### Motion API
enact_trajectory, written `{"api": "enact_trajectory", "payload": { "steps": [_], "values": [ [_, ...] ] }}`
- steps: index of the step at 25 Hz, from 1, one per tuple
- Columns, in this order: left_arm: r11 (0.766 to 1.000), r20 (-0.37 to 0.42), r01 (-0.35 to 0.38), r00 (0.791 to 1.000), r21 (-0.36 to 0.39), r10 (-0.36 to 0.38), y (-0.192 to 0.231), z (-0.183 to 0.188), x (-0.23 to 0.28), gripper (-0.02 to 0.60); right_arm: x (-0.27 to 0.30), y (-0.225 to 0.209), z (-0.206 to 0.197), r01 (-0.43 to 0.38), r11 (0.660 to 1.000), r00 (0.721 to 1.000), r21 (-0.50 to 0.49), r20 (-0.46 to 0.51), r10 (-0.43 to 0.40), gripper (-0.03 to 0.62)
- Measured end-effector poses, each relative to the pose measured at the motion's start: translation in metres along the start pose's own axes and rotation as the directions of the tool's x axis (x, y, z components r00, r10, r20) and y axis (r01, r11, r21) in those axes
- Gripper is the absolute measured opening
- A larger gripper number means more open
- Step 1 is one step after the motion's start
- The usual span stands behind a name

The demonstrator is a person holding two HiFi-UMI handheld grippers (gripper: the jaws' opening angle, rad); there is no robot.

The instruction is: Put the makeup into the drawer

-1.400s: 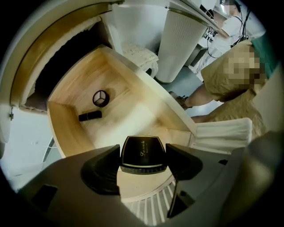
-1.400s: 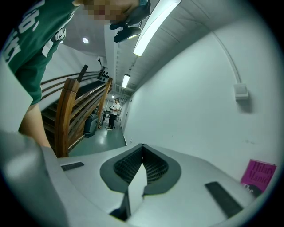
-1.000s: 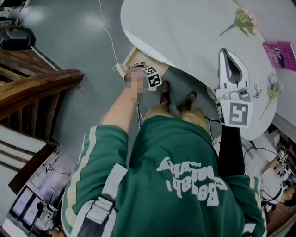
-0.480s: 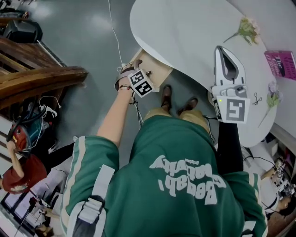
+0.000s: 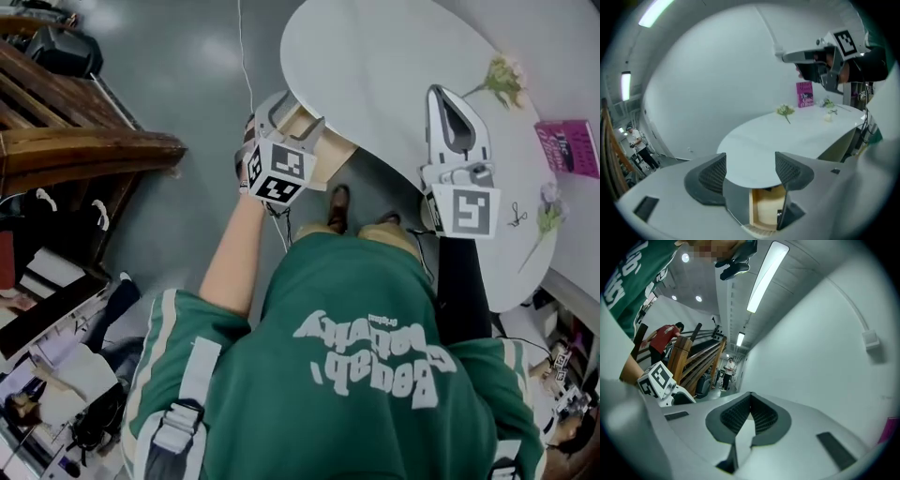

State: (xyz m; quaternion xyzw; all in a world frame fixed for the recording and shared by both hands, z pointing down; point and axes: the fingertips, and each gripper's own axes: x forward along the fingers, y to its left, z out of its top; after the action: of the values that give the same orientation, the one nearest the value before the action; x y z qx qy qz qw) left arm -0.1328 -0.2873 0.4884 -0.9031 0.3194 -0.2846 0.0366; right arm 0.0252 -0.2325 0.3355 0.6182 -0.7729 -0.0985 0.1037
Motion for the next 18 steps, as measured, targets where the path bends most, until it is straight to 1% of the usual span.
{"api": "enact_trajectory", "payload": {
  "steps": [2,3,5,7,8,12,14,15,18],
  "values": [
    [0.998,0.091,-0.054,0.994,-0.019,0.055,0.012,0.031,-0.017,0.35,0.004,-0.002,0.011,0.011,1.0,0.999,0.019,0.036,-0.012,0.009],
    [0.996,0.138,-0.084,0.987,-0.023,0.086,0.018,0.048,-0.028,0.35,0.006,-0.003,0.02,0.021,0.999,0.998,0.038,0.064,-0.023,0.009],
    [0.989,0.232,-0.142,0.962,-0.028,0.144,0.029,0.083,-0.052,0.35,0.006,-0.004,0.026,0.027,0.998,0.996,0.05,0.083,-0.031,0.009],
    [0.985,0.296,-0.168,0.94,-0.033,0.17,0.033,0.107,-0.067,0.35,0.004,-0.006,0.024,0.03,0.998,0.996,0.048,0.079,-0.033,0.009],
    [0.985,0.31,-0.168,0.936,-0.033,0.169,0.032,0.112,-0.07,0.35,0.004,-0.007,0.027,0.035,0.998,0.995,0.057,0.089,-0.04,0.009],
    [0.99,0.33,-0.137,0.934,-0.033,0.14,0.023,0.124,-0.068,0.35,-0.004,-0.012,0.032,0.057,0.997,0.993,0.056,0.1,-0.062,0.009],
    [0.993,0.352,-0.105,0.929,-0.053,0.117,0.017,0.134,-0.066,0.35,-0.012,-0.02,0.034,0.086,0.994,0.99,0.062,0.11,-0.093,0.009],
    [0.994,0.363,-0.091,0.926,-0.057,0.106,0.013,0.141,-0.064,0.35,-0.018,-0.026,0.03,0.1,0.994,0.989,0.053,0.1,-0.105,0.009],
    [0.998,0.386,-0.059,0.92,-0.034,0.068,-0.008,0.163,-0.052,0.35,-0.045,-0.05,0.02,0.154,0.987,0.985,0.041,0.076,-0.157,0.009]
  ]
}}
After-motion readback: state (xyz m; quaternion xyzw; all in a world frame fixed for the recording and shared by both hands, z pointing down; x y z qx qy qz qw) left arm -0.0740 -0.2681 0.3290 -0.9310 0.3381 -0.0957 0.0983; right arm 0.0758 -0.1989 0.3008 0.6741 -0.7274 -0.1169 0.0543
